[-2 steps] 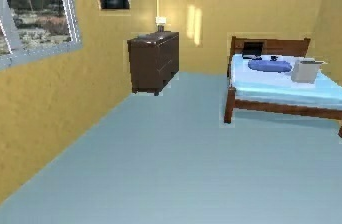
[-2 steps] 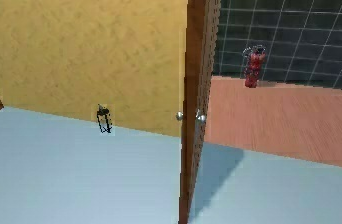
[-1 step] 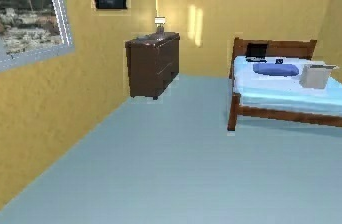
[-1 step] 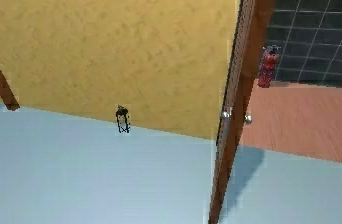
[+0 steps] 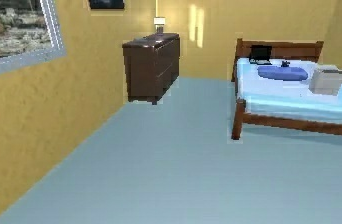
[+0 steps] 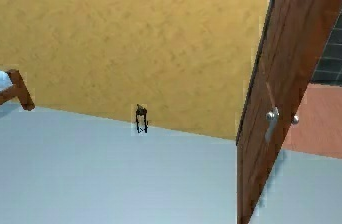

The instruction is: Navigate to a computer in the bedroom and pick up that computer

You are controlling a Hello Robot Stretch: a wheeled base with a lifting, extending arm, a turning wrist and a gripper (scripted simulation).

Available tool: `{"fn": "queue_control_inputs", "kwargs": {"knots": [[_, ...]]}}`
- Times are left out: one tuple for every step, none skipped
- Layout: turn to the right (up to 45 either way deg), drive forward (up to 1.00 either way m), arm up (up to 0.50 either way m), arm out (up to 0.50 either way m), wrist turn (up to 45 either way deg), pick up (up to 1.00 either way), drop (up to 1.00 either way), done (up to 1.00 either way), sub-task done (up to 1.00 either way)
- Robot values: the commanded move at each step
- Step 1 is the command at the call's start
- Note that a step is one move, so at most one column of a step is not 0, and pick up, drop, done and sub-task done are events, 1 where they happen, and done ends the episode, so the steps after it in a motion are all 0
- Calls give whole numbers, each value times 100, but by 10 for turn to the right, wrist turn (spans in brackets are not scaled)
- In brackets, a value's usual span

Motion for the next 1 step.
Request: {"fn": "queue_control_inputs", "kwargs": {"knots": [[60, 0, 0, 0, 0, 0, 0, 0, 0]]}}
